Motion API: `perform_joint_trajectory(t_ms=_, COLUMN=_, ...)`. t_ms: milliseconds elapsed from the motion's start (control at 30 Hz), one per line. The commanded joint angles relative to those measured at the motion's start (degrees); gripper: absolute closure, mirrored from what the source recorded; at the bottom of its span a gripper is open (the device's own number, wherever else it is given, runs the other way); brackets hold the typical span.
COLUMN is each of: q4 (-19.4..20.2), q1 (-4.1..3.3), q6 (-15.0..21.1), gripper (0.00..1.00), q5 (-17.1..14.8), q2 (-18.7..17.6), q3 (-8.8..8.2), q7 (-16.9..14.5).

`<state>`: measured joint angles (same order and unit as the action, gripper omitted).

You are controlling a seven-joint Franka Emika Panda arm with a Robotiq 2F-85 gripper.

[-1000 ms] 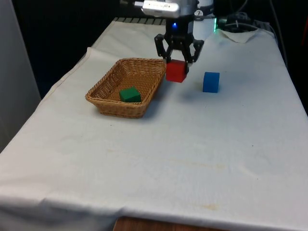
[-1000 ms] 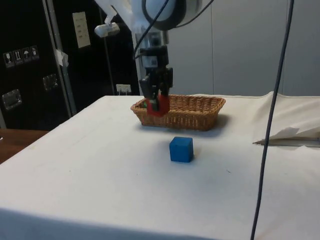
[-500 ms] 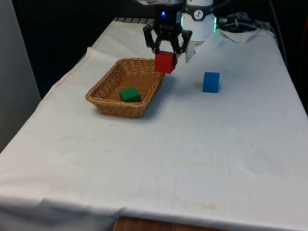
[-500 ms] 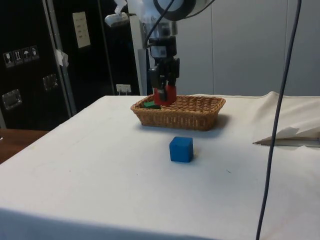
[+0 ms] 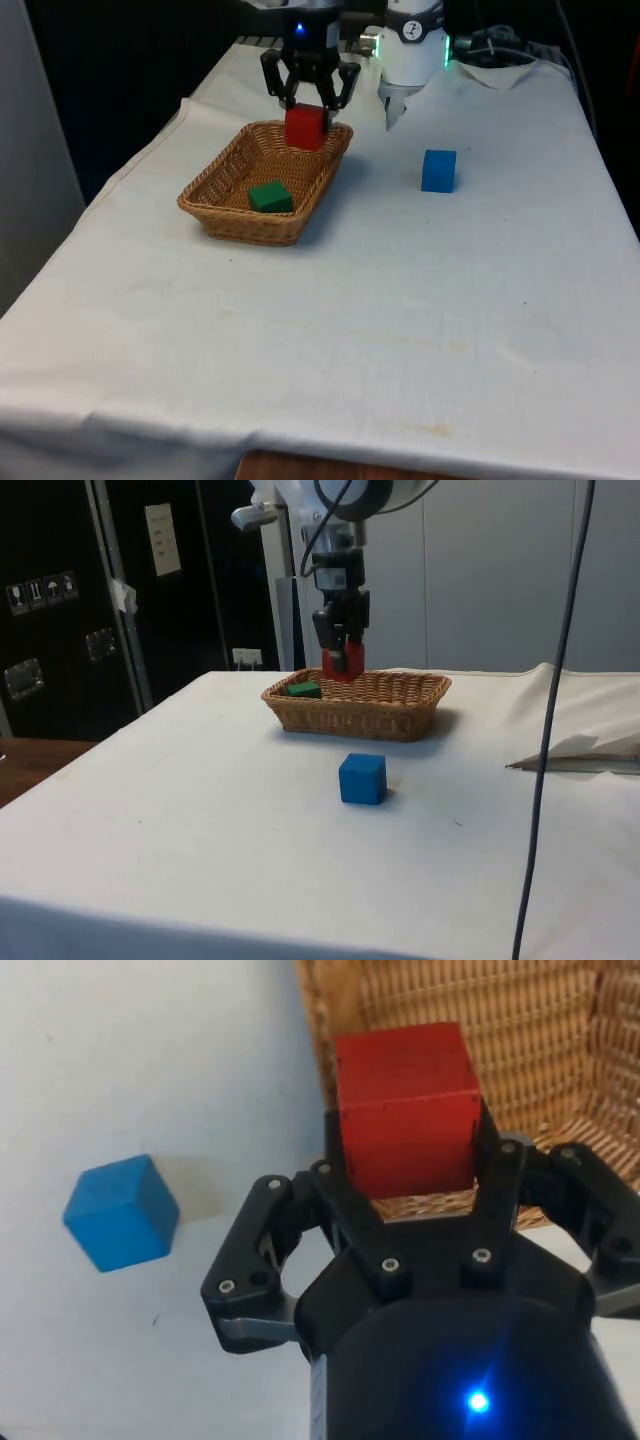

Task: Pick up exactly two blocks and place them into the basket.

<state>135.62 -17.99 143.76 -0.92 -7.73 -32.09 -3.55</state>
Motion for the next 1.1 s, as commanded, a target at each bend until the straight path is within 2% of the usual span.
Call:
perform_joint_trajectory(t_ms=0, q4=-0.23, q1=0.40, q6=-0.34, gripper=0.98, q5=-0.74, q2=-0.17, q3=0.00, q7=-1.15)
perform_joint_trajectory(t_ms=67, q4=-0.34, q1=0.46, q6=0.00, gripper=0.98, q5=-1.43, q2=-0.80, q3=-0.34, q7=-2.23)
perform_joint_trajectory(t_ms=100, q4=-0.29, q1=0.06, q6=0.00, gripper=0.98, q5=-0.29, q2=-0.69, q3=-0.86, q7=-1.32)
perform_joint_trajectory(t_ms=133, q4=-0.57, q1=0.52, q6=0.29, gripper=0.98, q5=-2.29, q2=-1.55, q3=-0.57, q7=-3.27)
perform_joint_trajectory(t_ms=233, q4=-0.86, q1=0.74, q6=0.80, gripper=0.98, q5=-4.30, q2=-2.98, q3=-0.74, q7=-5.39)
perform_joint_trajectory(t_ms=300, q4=-1.26, q1=0.92, q6=1.43, gripper=0.98, q5=-6.70, q2=-4.64, q3=-0.92, q7=-7.79)
perform_joint_trajectory(t_ms=333, q4=-1.26, q1=0.92, q6=1.43, gripper=0.98, q5=-6.70, q2=-4.64, q3=-0.92, q7=-7.79)
perform_joint_trajectory(t_ms=367, q4=-1.38, q1=0.34, q6=1.15, gripper=0.98, q5=-5.33, q2=-4.58, q3=-1.49, q7=-6.47)
perform_joint_trajectory(t_ms=400, q4=-1.43, q1=0.92, q6=1.60, gripper=0.98, q5=-7.56, q2=-5.21, q3=-0.92, q7=-8.59)
perform_joint_trajectory(t_ms=433, q4=-1.66, q1=1.03, q6=2.06, gripper=0.98, q5=-9.28, q2=-6.36, q3=-0.92, q7=-10.20)
perform_joint_trajectory(t_ms=600, q4=-2.12, q1=1.26, q6=3.44, gripper=0.98, q5=-13.46, q2=-9.57, q3=-0.74, q7=-13.92)
perform_joint_trajectory(t_ms=633, q4=-2.18, q1=0.69, q6=2.98, gripper=0.98, q5=-12.38, q2=-9.51, q3=-1.55, q7=-13.01)
perform_joint_trajectory(t_ms=667, q4=-2.18, q1=1.32, q6=3.72, gripper=0.98, q5=-14.15, q2=-10.08, q3=-0.69, q7=-14.44)
perform_joint_trajectory(t_ms=767, q4=-2.64, q1=1.32, q6=4.53, gripper=0.98, q5=-16.67, q2=-12.26, q3=-0.34, q7=-16.27)
perform_joint_trajectory(t_ms=800, q4=-2.81, q1=1.32, q6=4.70, gripper=0.96, q5=-17.30, q2=-12.72, q3=-0.29, q7=-16.73)
perform_joint_trajectory(t_ms=833, q4=-2.98, q1=1.32, q6=4.76, gripper=0.89, q5=-17.82, q2=-13.18, q3=-0.29, q7=-17.07)
perform_joint_trajectory(t_ms=933, q4=-3.44, q1=1.20, q6=4.81, gripper=0.63, q5=-19.25, q2=-14.21, q3=-0.29, q7=-18.16)
perform_joint_trajectory(t_ms=967, q4=-3.55, q1=1.20, q6=4.81, gripper=0.49, q5=-19.60, q2=-14.44, q3=-0.29, q7=-18.45)
perform_joint_trajectory(t_ms=1000, q4=-3.67, q1=0.69, q6=4.64, gripper=0.39, q5=-18.91, q2=-14.84, q3=-0.92, q7=-17.88)
perform_joint_trajectory(t_ms=1033, q4=-3.67, q1=1.15, q6=4.81, gripper=0.39, q5=-19.88, q2=-14.67, q3=-0.34, q7=-18.68)
perform_joint_trajectory(t_ms=1067, q4=-3.72, q1=1.15, q6=4.81, gripper=0.29, q5=-20.17, q2=-14.78, q3=-0.34, q7=-18.91)
